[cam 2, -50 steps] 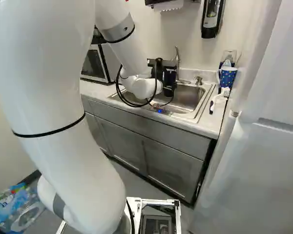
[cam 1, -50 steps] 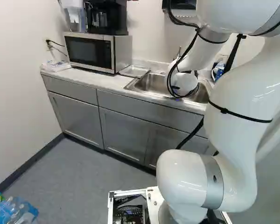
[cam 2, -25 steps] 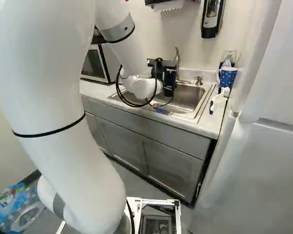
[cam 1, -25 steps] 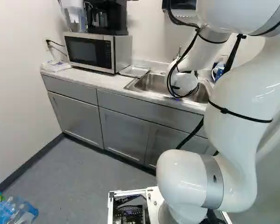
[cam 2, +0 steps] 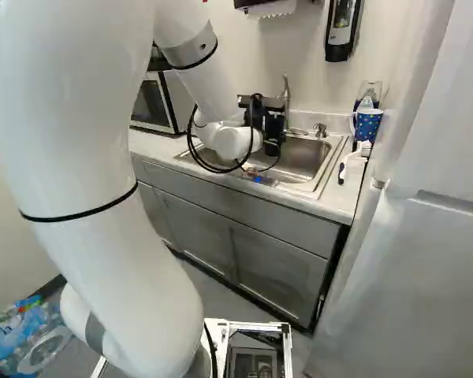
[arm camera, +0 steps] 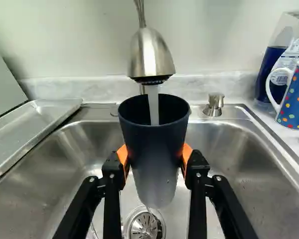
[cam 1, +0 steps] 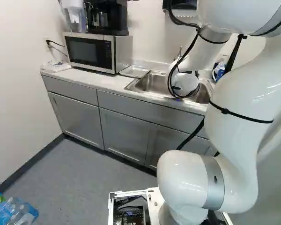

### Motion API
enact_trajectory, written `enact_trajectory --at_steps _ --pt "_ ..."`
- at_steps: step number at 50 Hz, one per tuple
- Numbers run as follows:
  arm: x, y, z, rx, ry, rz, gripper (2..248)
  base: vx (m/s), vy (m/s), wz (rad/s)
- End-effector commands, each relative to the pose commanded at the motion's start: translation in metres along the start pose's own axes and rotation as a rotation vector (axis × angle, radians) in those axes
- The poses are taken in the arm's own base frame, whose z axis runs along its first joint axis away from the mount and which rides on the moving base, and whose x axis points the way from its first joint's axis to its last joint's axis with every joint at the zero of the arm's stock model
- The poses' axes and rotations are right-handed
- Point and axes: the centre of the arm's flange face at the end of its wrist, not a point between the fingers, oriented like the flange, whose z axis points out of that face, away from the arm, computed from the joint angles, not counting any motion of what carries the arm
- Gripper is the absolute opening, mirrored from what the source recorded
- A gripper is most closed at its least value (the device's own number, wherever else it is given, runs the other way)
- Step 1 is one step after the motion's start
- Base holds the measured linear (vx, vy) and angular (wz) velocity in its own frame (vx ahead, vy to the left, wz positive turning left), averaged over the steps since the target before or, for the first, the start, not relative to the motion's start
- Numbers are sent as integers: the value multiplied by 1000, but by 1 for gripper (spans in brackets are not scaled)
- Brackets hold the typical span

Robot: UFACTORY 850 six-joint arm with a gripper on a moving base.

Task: Rinse the cup and place it in the tray

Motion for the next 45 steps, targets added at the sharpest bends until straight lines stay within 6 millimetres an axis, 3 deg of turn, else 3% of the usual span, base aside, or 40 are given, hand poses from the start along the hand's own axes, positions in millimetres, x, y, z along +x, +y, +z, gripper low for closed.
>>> enact_trajectory --at_steps 45 --pt "0 0 0 0 0 0 122 0 0 0"
